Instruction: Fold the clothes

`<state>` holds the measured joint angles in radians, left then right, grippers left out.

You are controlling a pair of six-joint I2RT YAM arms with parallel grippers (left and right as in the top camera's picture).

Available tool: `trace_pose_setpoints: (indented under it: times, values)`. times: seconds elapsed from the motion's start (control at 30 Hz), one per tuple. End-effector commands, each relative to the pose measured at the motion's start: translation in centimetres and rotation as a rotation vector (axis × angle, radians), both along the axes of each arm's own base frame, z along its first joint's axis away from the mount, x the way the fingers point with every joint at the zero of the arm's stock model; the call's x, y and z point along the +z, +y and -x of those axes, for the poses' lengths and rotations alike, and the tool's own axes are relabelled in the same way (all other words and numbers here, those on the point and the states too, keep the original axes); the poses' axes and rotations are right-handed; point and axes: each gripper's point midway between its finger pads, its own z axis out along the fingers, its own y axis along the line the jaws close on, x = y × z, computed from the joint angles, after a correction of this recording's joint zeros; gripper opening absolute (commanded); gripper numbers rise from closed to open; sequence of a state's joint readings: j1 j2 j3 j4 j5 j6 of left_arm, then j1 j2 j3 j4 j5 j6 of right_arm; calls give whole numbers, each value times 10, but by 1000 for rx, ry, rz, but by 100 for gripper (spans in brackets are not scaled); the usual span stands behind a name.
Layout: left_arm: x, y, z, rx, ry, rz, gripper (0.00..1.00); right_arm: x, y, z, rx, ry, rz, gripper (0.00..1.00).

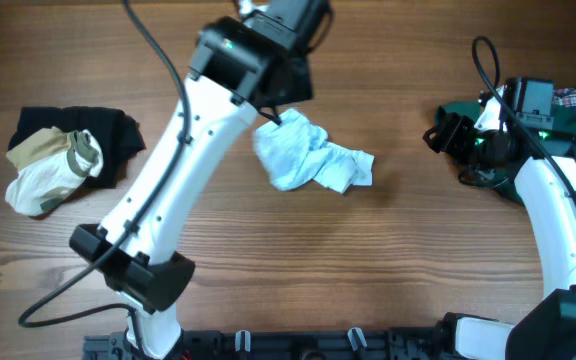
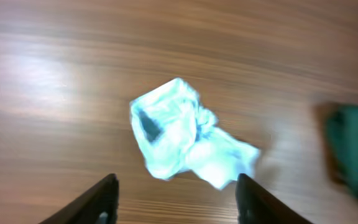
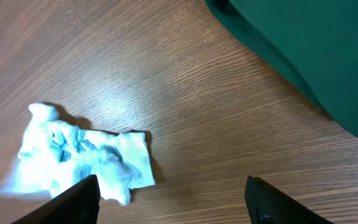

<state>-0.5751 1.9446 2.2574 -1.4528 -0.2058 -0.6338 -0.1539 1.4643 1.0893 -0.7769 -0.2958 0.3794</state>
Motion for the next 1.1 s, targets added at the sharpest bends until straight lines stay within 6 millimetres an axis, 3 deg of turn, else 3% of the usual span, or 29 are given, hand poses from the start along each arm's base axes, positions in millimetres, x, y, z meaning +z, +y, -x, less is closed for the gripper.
trace_pose_setpoints:
  times: [0.0, 0.1, 0.27, 0.4, 0.6, 0.67, 0.73, 0.93, 1.07]
  values:
    - [-10, 49, -12, 106, 39, -76, 65, 6, 3, -6, 47, -26, -1, 75]
    - [-11, 66, -19, 90, 47, -97, 64, 9, 18, -5, 165, -58, -24, 74]
    - [-20, 42, -28, -206, 50, -110, 41, -4, 62, 4, 325, -29, 33, 66]
    - [-63, 37, -31, -256, 159, -140, 26, -20, 79, 4, 301, 35, 34, 65]
    - [-168, 18, -43, -385, 311, -150, 6, -39, 82, 5, 296, 94, 8, 66]
    - [-190, 5, -45, -469, 322, -114, 4, -39, 81, 6, 296, 96, 8, 66]
    - [-207, -9, -50, -586, 307, -79, 4, -39, 82, 6, 296, 96, 8, 67]
    - [-239, -26, -62, -695, 281, -44, 4, -39, 81, 6, 295, 99, 7, 66]
    - [-261, -26, -64, -709, 303, -52, 4, -39, 81, 7, 294, 101, 7, 66]
